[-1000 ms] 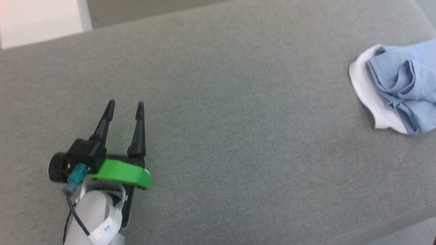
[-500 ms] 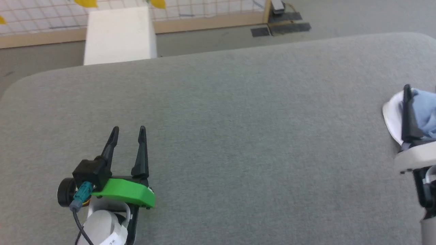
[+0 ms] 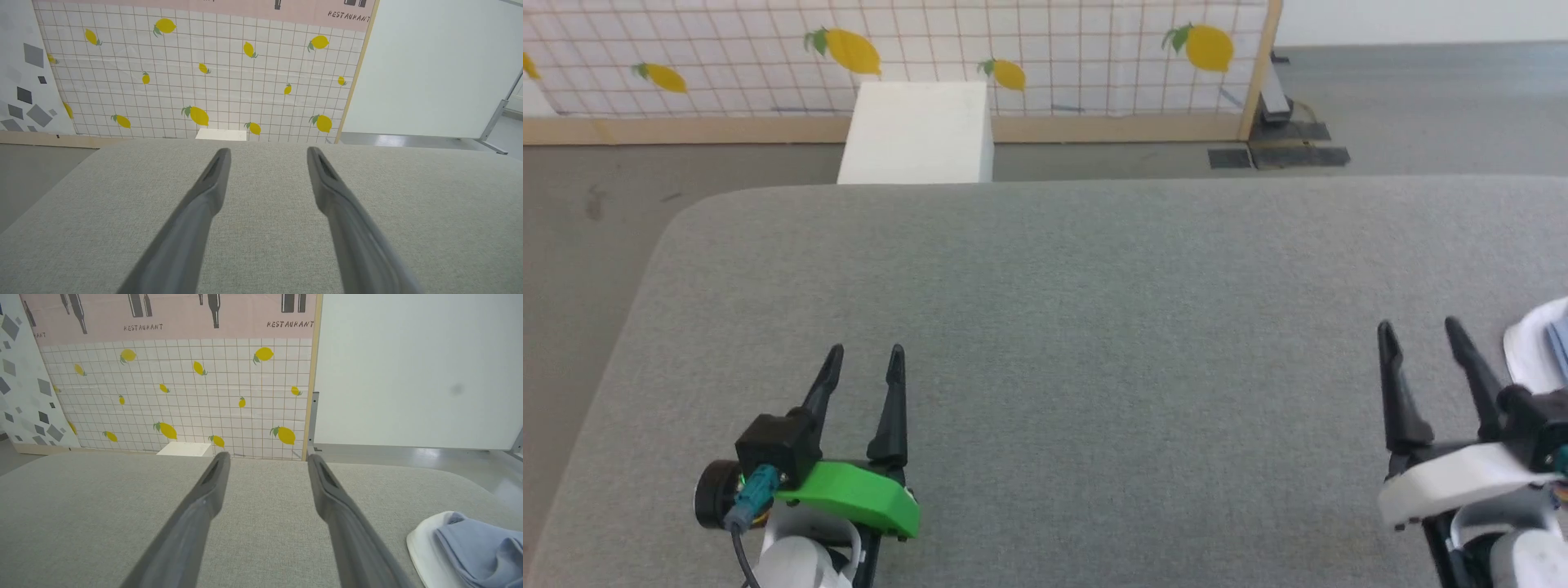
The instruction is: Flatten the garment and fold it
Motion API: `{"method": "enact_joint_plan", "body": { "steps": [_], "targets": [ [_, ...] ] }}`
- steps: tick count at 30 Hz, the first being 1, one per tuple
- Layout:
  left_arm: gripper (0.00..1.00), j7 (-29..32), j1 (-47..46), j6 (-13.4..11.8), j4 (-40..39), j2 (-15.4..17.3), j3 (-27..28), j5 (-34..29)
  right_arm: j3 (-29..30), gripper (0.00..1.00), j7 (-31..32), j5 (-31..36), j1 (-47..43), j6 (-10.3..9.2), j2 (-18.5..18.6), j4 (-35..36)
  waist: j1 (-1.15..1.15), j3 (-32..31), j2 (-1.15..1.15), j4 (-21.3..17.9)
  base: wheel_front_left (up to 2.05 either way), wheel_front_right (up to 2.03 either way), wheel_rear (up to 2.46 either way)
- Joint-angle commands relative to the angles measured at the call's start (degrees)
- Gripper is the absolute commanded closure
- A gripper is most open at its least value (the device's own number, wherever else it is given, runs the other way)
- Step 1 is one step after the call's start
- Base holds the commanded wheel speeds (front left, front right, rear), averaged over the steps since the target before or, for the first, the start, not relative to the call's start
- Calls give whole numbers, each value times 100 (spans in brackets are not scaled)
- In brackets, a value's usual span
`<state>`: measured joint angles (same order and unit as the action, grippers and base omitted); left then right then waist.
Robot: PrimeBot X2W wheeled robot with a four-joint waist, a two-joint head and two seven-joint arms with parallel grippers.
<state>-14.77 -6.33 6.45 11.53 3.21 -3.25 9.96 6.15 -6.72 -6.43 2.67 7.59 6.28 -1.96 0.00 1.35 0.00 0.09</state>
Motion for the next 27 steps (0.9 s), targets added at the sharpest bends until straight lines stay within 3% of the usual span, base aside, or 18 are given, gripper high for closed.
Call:
{"method": "enact_joint_plan", "body": {
  "steps": [1, 10, 27],
  "targets": [
    [0, -22, 112, -15, 16, -27, -30, 58, 10, 0, -79, 69, -138, -10, -75, -48, 0, -187, 0, 171, 0, 0, 0],
    [0, -23, 357, -101, 17, -32, -150, 195, 37, 0, -220, 237, -552, -10, -301, -170, 0, -297, 0, 235, 0, 0, 0],
    [0, -23, 439, -223, 76, -33, -275, 331, -13, 0, -293, 63, -604, -10, -339, -338, 0, -297, 0, 210, 0, 0, 0]
  ]
}}
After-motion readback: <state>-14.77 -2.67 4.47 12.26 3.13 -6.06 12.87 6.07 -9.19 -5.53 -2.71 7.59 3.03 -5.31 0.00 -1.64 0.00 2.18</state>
